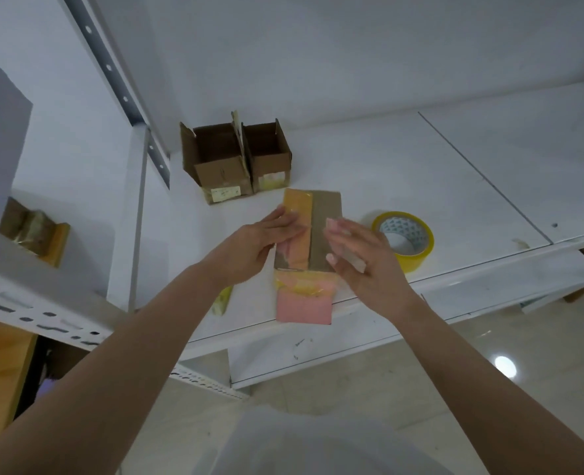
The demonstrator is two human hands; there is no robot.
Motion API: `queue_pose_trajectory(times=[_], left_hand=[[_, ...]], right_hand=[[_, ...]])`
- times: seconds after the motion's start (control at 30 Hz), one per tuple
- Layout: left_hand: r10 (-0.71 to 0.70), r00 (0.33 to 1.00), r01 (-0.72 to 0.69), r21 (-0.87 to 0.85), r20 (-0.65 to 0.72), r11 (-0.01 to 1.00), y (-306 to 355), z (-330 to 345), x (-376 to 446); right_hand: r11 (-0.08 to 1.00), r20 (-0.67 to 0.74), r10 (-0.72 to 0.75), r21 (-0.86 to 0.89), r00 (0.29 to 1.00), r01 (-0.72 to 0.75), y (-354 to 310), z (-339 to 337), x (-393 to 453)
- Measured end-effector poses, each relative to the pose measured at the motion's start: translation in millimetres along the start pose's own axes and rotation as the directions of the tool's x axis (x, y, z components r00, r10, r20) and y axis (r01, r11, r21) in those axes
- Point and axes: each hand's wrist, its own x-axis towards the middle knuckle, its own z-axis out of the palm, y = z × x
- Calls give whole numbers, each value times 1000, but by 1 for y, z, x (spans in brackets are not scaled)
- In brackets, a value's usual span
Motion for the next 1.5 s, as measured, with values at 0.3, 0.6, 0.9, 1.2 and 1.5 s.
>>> queue_pose_trajectory(times=[0.3,0.6,0.9,1.2,1.5], left_hand=[[-159,983,111,-394,-89,912,11,14,-26],[-107,971,32,-330,-214,943,7,34,-32],[-34,990,84,-383,137,920,-13,4,-33],[29,995,-54,-263,-99,963,-19,20,-28],[30,955,-109,-254,-296,961,-13,50,-34]], right_hand=[[969,103,-36,-241,994,60,2,8,4],[825,70,-275,-494,959,273,4,15,-4],[830,21,-298,-489,954,270,4,17,-6],[855,-1,-272,-459,962,242,6,21,-7],[863,0,-272,-442,962,244,7,23,-6]])
